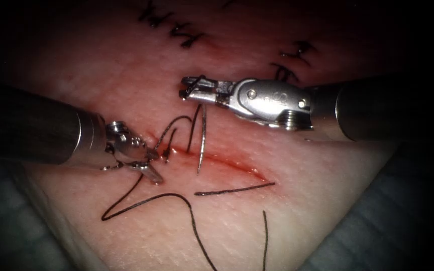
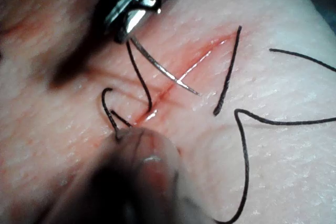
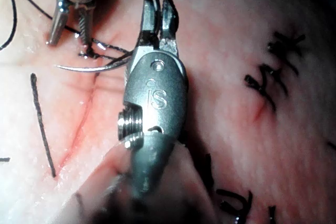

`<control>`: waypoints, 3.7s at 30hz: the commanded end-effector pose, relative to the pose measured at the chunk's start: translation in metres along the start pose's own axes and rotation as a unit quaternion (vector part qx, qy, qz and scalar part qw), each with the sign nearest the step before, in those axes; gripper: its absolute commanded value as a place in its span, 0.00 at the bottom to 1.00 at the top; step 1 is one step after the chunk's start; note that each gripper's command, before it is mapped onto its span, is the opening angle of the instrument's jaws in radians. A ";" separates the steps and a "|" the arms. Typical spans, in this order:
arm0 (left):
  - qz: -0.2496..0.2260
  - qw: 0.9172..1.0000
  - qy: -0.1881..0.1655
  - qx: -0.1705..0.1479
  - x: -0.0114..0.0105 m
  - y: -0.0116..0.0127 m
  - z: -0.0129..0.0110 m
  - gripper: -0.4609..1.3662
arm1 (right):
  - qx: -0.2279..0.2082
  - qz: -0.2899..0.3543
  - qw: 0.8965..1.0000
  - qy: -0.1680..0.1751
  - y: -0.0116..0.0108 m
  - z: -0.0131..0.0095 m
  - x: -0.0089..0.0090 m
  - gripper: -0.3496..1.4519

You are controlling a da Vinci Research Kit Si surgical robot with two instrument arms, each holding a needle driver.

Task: Wound Closure
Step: With the left jaws, open the incision

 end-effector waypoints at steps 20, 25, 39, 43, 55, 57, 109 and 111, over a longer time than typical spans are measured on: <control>0.001 1.000 0.004 0.011 0.0004 0.0001 -0.0022 0.51 | -0.004 -0.003 1.000 0.002 -0.0001 -0.0002 0.0002 0.00; 0.010 1.000 0.013 0.021 0.0016 0.0006 -0.0042 0.49 | -0.004 -0.002 1.000 0.002 0.0001 -0.0002 0.0001 0.00; 0.084 0.993 0.086 -0.006 0.0048 0.0029 -0.0062 0.06 | -0.003 0.001 1.000 0.001 0.0010 -0.0008 0.0002 0.00; 0.093 0.992 0.088 -0.017 0.0046 0.0023 -0.0044 0.06 | -0.001 0.002 1.000 0.001 0.0010 -0.0011 0.0004 0.00; 0.096 0.991 0.085 -0.027 0.0039 0.0006 0.0002 0.06 | 0.000 0.003 1.000 0.000 0.0007 -0.0021 0.0009 0.00; 0.095 0.991 0.085 -0.029 0.0039 0.0003 0.0007 0.06 | 0.000 0.003 1.000 0.000 0.0006 -0.0020 0.0010 0.00; 0.159 0.986 -0.056 -0.012 0.0019 -0.0071 0.0065 0.56 | -0.059 -0.159 0.985 0.017 -0.0005 -0.0007 -0.0022 0.00; 0.154 0.987 -0.050 -0.014 0.0019 -0.0068 0.0064 0.58 | -0.062 -0.164 0.984 0.020 -0.0007 -0.0007 -0.0025 0.00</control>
